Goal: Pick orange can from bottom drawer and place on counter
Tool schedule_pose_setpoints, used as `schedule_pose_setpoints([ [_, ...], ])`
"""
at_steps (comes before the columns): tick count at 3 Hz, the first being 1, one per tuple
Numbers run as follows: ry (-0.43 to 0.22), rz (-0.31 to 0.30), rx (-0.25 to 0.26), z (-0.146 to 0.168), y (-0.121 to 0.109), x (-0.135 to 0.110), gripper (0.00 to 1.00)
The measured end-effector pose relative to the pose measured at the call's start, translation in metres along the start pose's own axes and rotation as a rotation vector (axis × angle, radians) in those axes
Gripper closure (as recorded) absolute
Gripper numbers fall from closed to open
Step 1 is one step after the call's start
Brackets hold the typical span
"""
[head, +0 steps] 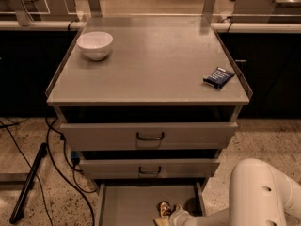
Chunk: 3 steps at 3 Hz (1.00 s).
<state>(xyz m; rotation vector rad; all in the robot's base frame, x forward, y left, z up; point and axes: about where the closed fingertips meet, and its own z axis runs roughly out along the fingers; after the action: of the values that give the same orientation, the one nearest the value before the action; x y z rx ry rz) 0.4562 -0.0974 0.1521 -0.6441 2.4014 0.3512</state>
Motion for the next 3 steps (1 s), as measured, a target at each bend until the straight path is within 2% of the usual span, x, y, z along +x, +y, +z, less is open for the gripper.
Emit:
schedule_pose_setpoints([
  [2, 0.041, 0.031, 0.002, 0.017, -0.007, 0.017, 0.32],
  [3, 0.065, 0.037, 0.000, 0.024, -0.008, 0.026, 0.45],
])
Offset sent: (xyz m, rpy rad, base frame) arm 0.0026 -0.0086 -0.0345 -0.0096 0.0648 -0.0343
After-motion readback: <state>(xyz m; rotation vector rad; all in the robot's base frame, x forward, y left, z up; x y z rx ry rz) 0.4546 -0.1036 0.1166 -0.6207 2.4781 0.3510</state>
